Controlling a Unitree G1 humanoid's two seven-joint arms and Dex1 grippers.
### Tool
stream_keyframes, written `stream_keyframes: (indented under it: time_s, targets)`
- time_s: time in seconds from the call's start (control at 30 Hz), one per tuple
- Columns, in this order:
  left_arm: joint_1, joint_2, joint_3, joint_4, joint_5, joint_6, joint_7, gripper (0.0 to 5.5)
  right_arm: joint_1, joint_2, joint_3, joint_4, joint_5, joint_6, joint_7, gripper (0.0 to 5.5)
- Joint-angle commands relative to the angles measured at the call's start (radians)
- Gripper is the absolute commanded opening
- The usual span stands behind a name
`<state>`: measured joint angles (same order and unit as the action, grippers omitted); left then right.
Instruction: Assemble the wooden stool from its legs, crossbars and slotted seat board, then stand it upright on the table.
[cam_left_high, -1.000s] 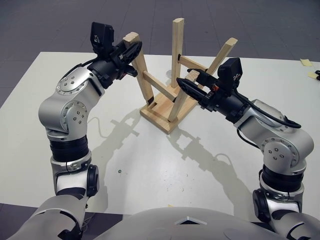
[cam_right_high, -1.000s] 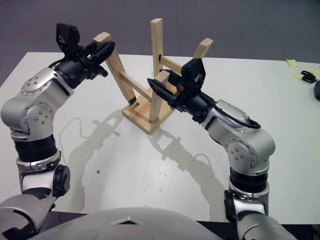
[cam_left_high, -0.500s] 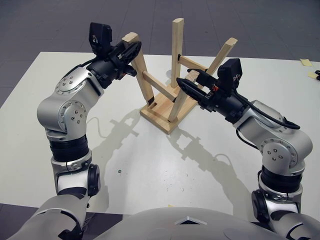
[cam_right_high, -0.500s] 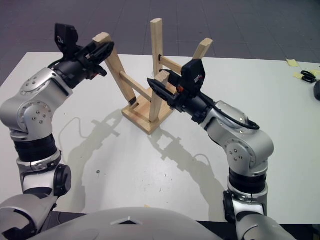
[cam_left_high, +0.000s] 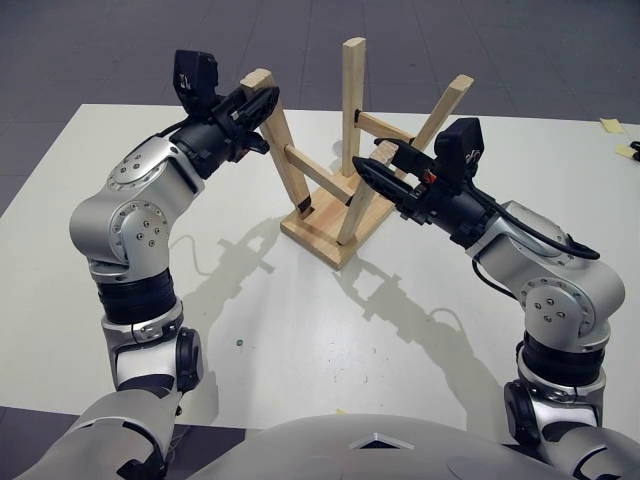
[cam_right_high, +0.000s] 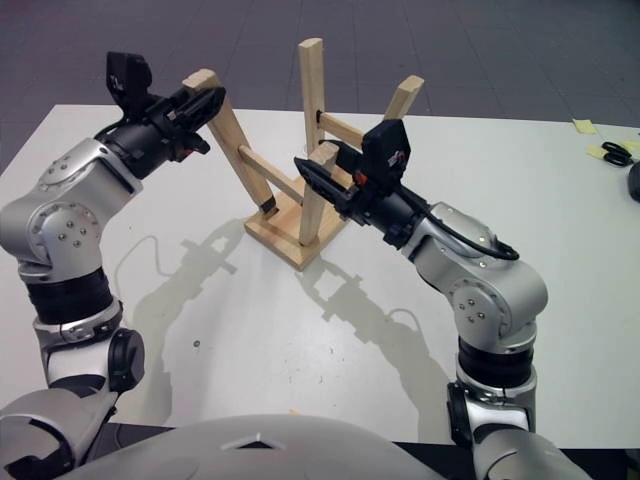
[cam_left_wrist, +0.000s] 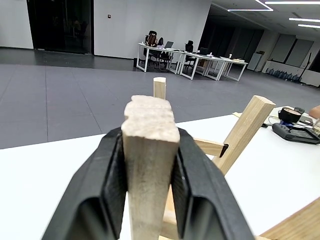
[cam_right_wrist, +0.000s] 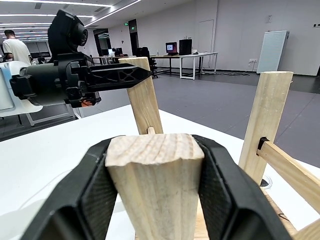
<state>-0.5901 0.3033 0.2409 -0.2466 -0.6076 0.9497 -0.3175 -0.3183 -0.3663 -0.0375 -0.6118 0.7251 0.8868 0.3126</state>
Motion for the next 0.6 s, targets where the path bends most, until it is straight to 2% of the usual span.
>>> stream_keyframes:
  time_s: [0.03, 0.37, 0.6]
  targets:
    - [0.001, -0.005, -0.016, 0.056, -0.134, 0.122, -0.101, 1.02, 0.059, 0.012, 0.016, 0.105, -0.039, 0.076, -0.069, 2.12]
    - [-0.053, 0.076, -0.081, 0.048, -0.14, 0.155, -0.139, 1.02, 0.062, 0.007, 0.029, 0.113, -0.06, 0.06, -0.067, 2.12]
    - [-0.146, 0.046, -0.009, 0.056, -0.199, 0.257, -0.078, 1.02, 0.076, 0.011, 0.038, 0.107, -0.067, 0.047, -0.073, 2.12]
